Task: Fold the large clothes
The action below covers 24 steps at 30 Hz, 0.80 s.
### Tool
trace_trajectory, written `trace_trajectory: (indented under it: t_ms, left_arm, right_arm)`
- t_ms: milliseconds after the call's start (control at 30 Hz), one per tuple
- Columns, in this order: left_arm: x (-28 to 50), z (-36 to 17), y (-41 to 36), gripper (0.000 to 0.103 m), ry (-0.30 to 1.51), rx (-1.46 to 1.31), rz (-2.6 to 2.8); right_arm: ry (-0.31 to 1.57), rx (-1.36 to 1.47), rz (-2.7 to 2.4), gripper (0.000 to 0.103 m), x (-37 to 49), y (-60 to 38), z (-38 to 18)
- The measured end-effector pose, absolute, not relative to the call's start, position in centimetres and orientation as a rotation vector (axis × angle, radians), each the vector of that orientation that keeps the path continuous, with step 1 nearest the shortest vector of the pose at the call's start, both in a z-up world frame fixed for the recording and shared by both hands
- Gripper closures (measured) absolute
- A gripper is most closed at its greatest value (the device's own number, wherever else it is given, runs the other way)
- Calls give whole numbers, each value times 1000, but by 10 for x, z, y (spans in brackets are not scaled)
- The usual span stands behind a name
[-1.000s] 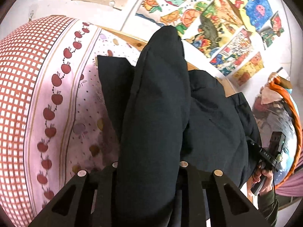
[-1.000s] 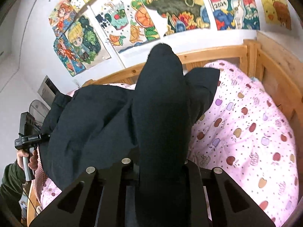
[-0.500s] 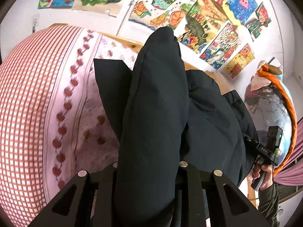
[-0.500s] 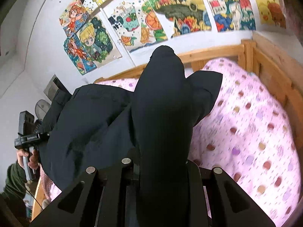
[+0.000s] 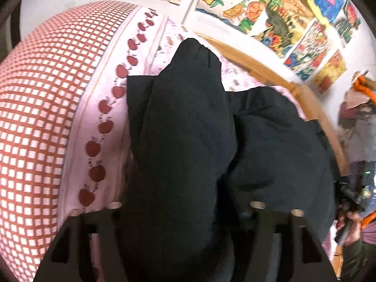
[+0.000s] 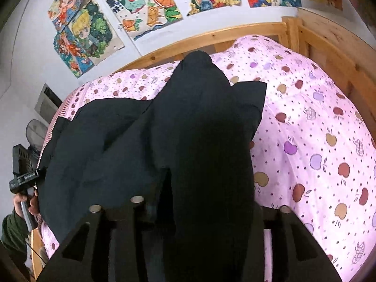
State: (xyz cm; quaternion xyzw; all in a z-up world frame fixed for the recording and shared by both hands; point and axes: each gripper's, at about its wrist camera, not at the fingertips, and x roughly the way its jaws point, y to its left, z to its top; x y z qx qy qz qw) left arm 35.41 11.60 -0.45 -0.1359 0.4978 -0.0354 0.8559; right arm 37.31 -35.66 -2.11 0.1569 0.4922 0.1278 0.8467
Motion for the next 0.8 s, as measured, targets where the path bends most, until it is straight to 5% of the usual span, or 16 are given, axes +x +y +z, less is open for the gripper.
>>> trace_trajectory:
  t_ms: [67, 333, 700, 800]
  left_arm:
    - [350, -1, 113, 18, 1033, -235, -3]
    - [327, 29, 91, 0, 908, -41, 112]
    - [284, 83, 69, 0, 718, -67, 88]
    - [273, 92, 65, 0, 694, -67, 64]
  right_arm:
    - [1045, 320, 252, 42, 373, -354, -25]
    - [1038, 284, 172, 39, 363, -348, -13]
    - [1095, 220, 146, 33, 354, -345, 23]
    - [1079, 191, 159, 25, 348, -342, 33]
